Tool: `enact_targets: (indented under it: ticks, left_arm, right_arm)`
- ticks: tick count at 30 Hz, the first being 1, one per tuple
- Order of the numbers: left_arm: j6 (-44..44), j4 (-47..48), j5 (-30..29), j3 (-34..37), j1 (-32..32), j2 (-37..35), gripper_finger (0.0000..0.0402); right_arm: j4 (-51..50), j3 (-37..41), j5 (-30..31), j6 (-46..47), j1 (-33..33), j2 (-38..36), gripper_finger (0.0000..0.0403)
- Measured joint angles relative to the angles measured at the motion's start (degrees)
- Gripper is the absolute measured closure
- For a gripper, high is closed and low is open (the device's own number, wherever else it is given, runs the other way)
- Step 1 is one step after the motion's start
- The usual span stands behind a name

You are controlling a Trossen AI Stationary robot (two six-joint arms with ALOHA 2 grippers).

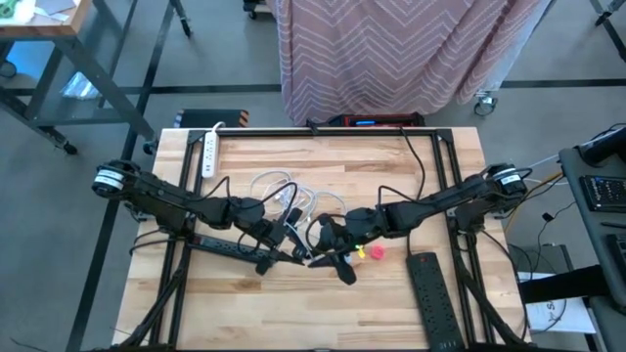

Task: Plug in charger cables
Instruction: Insert the white charger cable into the black charger adapter

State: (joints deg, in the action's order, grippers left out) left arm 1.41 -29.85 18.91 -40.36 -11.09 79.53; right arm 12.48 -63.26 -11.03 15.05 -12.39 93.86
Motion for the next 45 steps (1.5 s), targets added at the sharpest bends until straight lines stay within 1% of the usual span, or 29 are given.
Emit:
enact_targets:
  ticks: [4,7,9,13,16,19,24,28,31,37,41,45]
  left_arm:
    - [0.5,0.3,0.2,0.0,0.0,0.0,0.0268]
    - [0.6,0.4,0.3,0.0,-0.1,0.0,0.0268]
    - [0.6,0.4,0.6,0.0,-0.1,0.0,0.0267]
    - [0.2,0.4,2.4,0.0,0.0,0.0,0.0265]
    - [0.1,1.6,3.3,0.0,-0.2,0.1,0.0268]
    - [0.0,1.8,3.1,0.0,0.0,0.1,0.0268]
    - [-0.5,0.9,3.6,0.0,0.7,0.1,0.0268]
    - [-1.6,-2.3,8.4,0.0,0.8,1.8,0.0268]
    - [-1.9,-4.0,9.5,-0.1,0.8,3.4,0.0268]
    - [-1.4,-4.8,10.4,-0.1,1.3,5.5,0.0268]
    - [-1.7,-5.0,10.6,-0.2,1.4,5.5,0.0268]
    - [-1.4,-4.7,10.6,-0.2,1.4,5.5,0.0264]
  right_arm:
    - [0.2,0.0,0.2,1.6,0.1,0.0,0.0347]
    - [0.2,-0.1,-1.4,3.9,0.8,0.0,0.0377]
    - [0.2,-0.1,-1.5,4.1,1.0,0.0,0.0394]
    - [0.3,-0.1,-0.9,-1.1,1.6,-2.1,0.0398]
    - [5.0,-0.3,0.0,-6.2,2.0,-4.6,0.04]
    - [6.3,-1.3,-1.0,-11.3,1.8,-5.5,0.0401]
    - [6.7,-4.7,-8.0,-17.3,2.4,-3.0,0.0402]
    - [5.9,-6.6,-13.0,-25.7,2.8,0.9,0.0402]
    - [6.4,-7.9,-18.6,-30.2,3.4,2.9,0.0402]
    - [5.8,-8.7,-20.5,-31.9,4.2,5.6,0.0402]
    - [4.1,-8.7,-20.6,-35.3,4.6,5.5,0.0403]
    - [3.9,-8.6,-20.9,-35.2,4.8,5.6,0.0403]
